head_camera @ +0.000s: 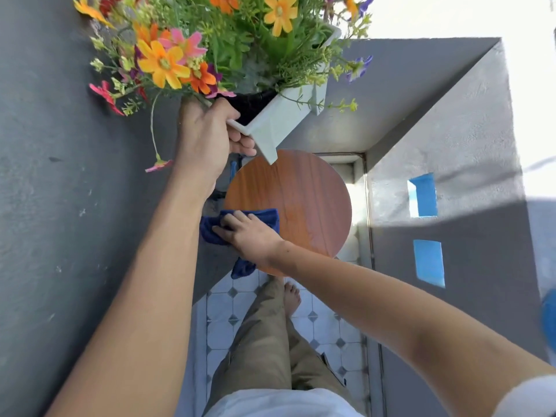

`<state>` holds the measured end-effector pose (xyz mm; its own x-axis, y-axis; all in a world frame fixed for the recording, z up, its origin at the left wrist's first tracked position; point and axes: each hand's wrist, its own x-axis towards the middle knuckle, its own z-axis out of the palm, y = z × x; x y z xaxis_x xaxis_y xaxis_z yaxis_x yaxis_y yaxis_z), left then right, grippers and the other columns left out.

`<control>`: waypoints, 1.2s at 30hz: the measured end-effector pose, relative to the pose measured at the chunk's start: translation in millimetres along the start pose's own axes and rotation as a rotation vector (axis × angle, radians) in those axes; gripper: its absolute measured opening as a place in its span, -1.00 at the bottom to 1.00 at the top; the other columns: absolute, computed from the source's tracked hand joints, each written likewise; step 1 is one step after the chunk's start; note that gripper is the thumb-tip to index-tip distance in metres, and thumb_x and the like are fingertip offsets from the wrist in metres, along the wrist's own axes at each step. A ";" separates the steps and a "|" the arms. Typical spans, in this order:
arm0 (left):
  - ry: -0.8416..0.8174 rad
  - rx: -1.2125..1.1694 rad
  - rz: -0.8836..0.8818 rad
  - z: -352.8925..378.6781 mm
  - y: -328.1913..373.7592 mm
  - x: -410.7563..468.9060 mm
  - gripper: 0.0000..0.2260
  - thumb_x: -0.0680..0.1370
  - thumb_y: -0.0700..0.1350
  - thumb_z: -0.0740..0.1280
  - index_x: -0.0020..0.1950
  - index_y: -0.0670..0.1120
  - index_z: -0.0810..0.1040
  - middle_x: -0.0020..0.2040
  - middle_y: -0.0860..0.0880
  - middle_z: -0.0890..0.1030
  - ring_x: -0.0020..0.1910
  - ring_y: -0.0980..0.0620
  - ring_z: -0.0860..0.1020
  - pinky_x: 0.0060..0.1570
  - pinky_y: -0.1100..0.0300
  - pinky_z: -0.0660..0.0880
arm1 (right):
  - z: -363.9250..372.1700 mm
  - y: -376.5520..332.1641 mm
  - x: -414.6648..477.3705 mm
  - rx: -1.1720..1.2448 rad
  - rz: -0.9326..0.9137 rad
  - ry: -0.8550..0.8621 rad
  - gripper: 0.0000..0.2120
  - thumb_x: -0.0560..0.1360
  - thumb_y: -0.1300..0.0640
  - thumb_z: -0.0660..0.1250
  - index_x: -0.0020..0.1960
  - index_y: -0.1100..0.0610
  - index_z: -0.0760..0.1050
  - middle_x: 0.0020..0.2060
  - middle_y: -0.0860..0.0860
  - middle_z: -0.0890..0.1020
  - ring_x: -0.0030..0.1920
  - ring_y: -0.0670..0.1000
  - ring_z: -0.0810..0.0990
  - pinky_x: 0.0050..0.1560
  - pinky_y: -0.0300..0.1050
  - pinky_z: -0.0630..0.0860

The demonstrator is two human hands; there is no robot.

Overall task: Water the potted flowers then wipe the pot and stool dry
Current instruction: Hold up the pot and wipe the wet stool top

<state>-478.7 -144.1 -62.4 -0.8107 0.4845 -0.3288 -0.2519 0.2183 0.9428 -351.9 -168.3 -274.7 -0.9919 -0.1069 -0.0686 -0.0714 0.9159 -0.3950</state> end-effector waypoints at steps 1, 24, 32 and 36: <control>0.002 0.003 0.001 0.1 -0.2 0.0 -0.84 0.50 -0.31 0.17 -0.29 -0.18 0.37 -0.45 -0.14 0.34 -0.54 -0.05 0.51 -0.45 0.09 0.56 | -4.8 16.0 -1.9 0.009 0.050 0.064 -0.52 0.54 0.09 0.34 0.44 0.16 0.45 0.20 0.14 0.52 0.14 0.19 0.46 -0.04 0.09 0.46; -0.029 0.114 -0.041 -6.3 -32.4 -35.1 -0.77 0.51 -0.31 0.19 -0.35 -0.19 0.41 -0.45 -0.15 0.36 -0.54 -0.05 0.55 -0.35 -0.01 0.63 | -22.7 83.8 -113.4 0.161 0.700 0.381 -0.55 0.43 0.27 0.42 0.32 0.23 0.56 0.10 0.20 0.56 0.07 0.26 0.51 0.08 0.15 0.51; -0.040 0.150 -0.104 -8.0 -54.7 -54.1 -0.75 0.53 -0.32 0.19 -0.35 -0.20 0.43 -0.59 0.01 0.42 -0.56 0.00 0.55 -0.35 0.01 0.62 | -2.3 28.2 -114.9 0.192 0.595 0.291 -0.53 0.39 0.24 0.45 0.30 0.19 0.57 0.08 0.16 0.57 0.03 0.23 0.50 0.05 0.13 0.52; -0.081 0.205 -0.151 -11.8 -65.2 -60.4 -0.78 0.55 -0.33 0.18 -0.27 -0.15 0.44 -0.44 -0.15 0.44 -0.56 0.02 0.56 -0.38 0.06 0.61 | 15.7 -13.8 -144.3 0.260 0.456 0.188 -0.51 0.43 0.24 0.45 0.35 0.20 0.54 0.13 0.17 0.56 0.07 0.21 0.52 0.10 0.05 0.51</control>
<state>-419.6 -197.6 -103.3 -0.7251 0.4979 -0.4757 -0.2473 0.4565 0.8547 -206.1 -171.6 -273.7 -0.9197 0.3704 -0.1300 0.3738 0.7251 -0.5784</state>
